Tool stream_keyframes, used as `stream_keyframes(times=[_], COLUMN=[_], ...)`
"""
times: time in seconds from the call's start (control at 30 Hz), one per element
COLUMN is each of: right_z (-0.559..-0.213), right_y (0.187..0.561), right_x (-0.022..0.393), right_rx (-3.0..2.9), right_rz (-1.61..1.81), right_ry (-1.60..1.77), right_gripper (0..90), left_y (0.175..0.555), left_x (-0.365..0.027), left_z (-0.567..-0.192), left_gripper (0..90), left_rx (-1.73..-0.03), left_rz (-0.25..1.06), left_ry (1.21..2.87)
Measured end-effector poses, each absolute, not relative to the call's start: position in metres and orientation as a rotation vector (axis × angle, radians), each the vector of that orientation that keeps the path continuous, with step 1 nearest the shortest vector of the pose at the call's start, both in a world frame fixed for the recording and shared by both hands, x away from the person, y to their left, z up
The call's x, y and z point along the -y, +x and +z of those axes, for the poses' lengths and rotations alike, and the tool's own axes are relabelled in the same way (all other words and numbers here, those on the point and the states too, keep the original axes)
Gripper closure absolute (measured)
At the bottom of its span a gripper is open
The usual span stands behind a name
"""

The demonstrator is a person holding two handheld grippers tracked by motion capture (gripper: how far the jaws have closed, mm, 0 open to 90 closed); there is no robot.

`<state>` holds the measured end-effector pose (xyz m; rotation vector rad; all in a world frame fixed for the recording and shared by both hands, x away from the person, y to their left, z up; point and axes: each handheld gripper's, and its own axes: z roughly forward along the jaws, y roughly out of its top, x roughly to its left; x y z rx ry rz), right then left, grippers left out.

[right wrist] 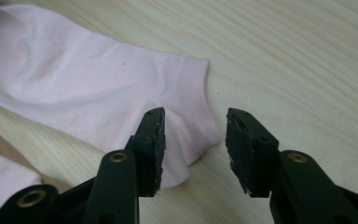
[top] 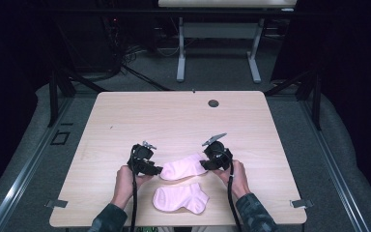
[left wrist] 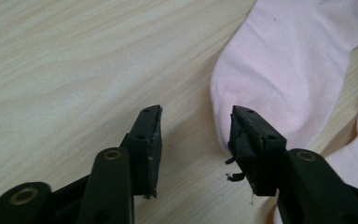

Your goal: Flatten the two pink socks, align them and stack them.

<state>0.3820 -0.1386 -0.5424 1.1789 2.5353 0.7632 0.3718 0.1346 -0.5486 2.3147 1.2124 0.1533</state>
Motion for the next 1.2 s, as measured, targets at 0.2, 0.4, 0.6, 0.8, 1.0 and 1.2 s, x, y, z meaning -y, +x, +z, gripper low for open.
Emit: stream_keyframes(times=[0.2, 0.4, 0.6, 0.8, 1.0, 1.2], right_z=[-0.551, -0.556, -0.55, -0.555, -0.559, -0.56], right_y=[0.391, 0.394, 0.394, 0.4, 0.401, 0.397], right_x=[0.135, 0.135, 0.133, 0.13, 0.126, 0.125], right_rx=[-2.556, -2.529, -2.518, -2.536, -2.575, -2.589], right_rz=[0.718, 0.738, 0.722, 0.722, 0.714, 0.744], right_ry=[1.198, 1.218, 1.162, 1.178, 1.167, 1.164], right_gripper=[58.3, 60.6, 60.6, 60.3, 71.2, 84.7], left_y=[0.371, 0.37, 0.37, 0.371, 0.373, 0.372], left_x=[-0.13, -0.123, -0.121, -0.122, -0.122, -0.121], left_z=[-0.554, -0.557, -0.557, -0.558, -0.558, -0.557], left_gripper=[65.2, 73.1, 78.7, 81.8, 86.6, 88.5], left_rx=[-1.207, -1.172, -1.149, -1.149, -1.133, -1.113], left_rz=[0.166, 0.209, 0.221, 0.217, 0.219, 0.252], left_ry=[2.333, 2.378, 2.388, 2.374, 2.385, 2.409])
